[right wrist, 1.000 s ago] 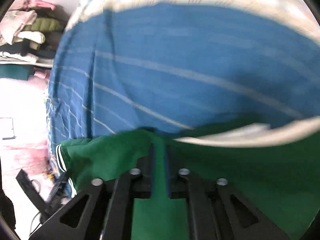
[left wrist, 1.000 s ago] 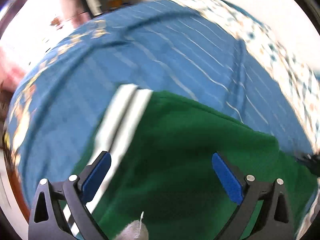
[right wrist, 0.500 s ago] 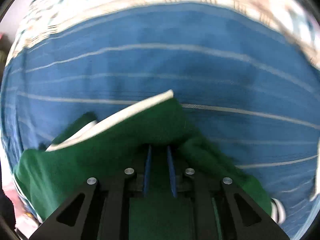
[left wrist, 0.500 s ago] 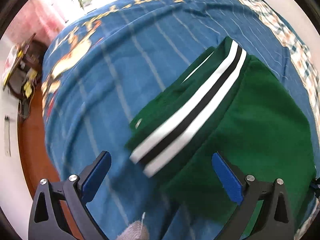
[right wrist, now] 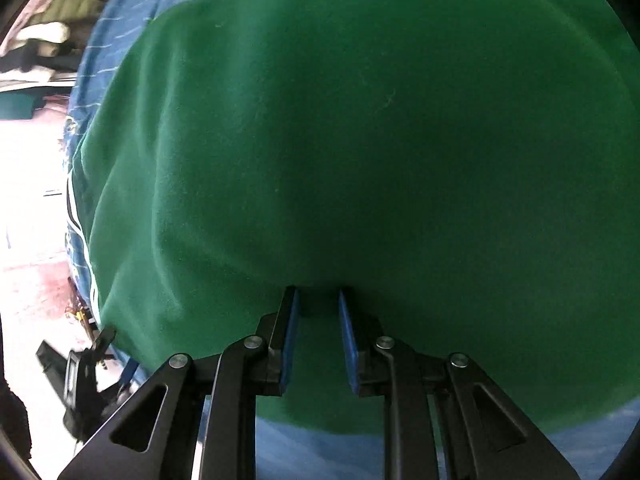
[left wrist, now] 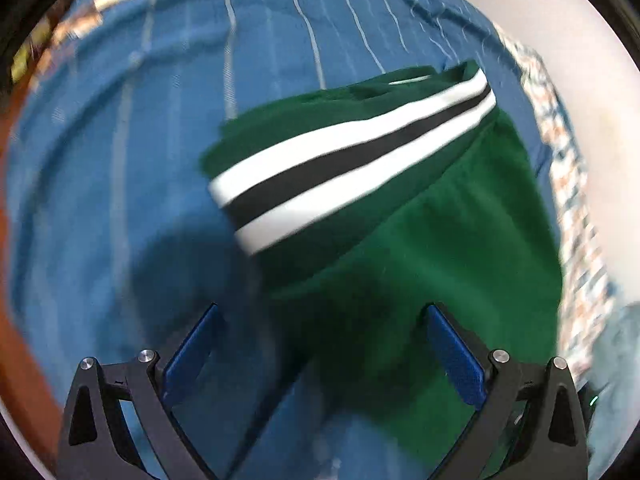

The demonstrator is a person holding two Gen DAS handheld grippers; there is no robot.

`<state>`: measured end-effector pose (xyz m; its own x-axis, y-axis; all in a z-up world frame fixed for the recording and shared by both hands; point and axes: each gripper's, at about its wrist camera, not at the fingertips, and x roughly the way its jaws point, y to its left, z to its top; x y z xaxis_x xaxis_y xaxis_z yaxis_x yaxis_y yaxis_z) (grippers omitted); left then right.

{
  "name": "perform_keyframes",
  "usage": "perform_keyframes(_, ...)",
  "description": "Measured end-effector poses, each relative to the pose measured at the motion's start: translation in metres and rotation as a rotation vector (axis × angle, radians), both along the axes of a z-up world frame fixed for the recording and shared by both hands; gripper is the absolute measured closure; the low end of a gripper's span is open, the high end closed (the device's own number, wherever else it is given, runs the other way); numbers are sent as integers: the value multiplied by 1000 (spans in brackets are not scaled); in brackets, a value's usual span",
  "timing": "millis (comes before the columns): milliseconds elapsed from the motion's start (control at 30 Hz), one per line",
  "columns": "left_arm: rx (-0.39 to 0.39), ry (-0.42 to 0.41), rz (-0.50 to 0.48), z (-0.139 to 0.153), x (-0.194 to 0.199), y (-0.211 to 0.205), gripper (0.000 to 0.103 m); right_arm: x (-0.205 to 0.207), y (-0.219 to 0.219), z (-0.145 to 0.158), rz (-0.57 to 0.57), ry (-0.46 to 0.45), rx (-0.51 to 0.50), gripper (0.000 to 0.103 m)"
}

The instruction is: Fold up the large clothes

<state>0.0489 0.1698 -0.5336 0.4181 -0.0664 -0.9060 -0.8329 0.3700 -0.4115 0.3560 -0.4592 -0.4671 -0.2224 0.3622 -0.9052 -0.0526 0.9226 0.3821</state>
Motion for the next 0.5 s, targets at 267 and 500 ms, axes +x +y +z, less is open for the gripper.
perform_keyframes(267,139,-56,66,4,36,23,65,-13,-43,32,-8,-51,54,69)
perform_keyframes(500,270,-143,41,65,27,38,83,-24,-3,40,-30,-81,157,69)
